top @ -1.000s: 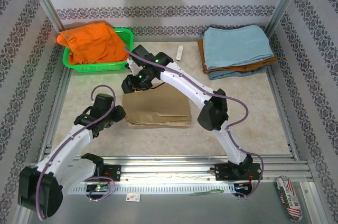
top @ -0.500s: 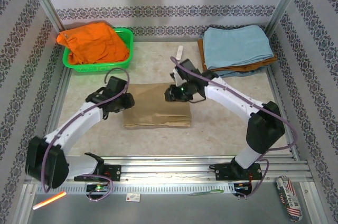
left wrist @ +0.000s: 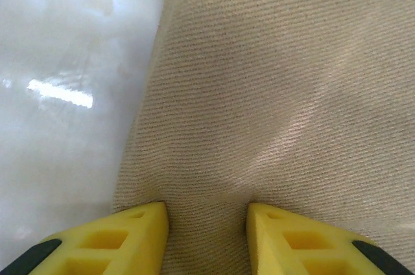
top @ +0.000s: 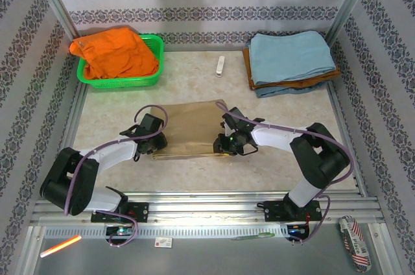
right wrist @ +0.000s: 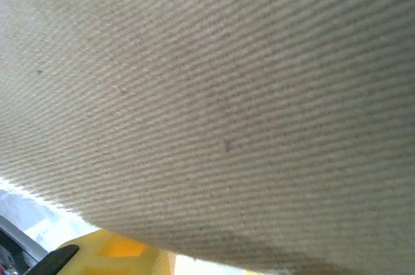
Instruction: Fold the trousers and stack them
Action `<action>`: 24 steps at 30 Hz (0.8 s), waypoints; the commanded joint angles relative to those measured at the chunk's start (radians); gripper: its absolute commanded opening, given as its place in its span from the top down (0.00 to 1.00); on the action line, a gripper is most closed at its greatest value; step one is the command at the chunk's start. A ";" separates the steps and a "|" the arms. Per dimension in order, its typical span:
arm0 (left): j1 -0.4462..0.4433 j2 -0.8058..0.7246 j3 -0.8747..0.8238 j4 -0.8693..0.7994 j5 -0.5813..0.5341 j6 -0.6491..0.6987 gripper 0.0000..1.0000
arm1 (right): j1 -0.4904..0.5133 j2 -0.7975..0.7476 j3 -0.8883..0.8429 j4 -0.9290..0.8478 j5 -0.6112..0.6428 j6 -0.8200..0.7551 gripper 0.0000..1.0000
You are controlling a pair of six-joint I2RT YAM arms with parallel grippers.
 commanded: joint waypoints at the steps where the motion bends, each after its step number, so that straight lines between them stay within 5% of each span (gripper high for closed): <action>1: 0.000 0.082 -0.055 -0.024 -0.001 -0.017 0.61 | -0.040 -0.062 0.027 -0.061 -0.041 -0.040 0.67; 7: 0.002 0.076 -0.016 -0.030 0.034 -0.002 0.61 | -0.217 -0.254 0.129 -0.231 -0.005 -0.150 0.59; 11: -0.001 0.052 -0.013 -0.018 0.071 -0.016 0.57 | -0.387 -0.339 0.123 -0.195 -0.018 -0.106 0.54; 18: -0.084 0.053 -0.050 0.058 0.139 -0.081 0.49 | -0.444 -0.317 0.127 -0.170 0.084 -0.134 0.37; 21: -0.101 0.025 -0.052 0.050 0.150 -0.086 0.48 | -0.506 -0.224 0.165 -0.147 0.084 -0.105 0.38; 24: -0.101 -0.049 -0.052 0.009 0.128 -0.080 0.45 | -0.545 -0.140 0.173 -0.028 0.111 -0.011 0.51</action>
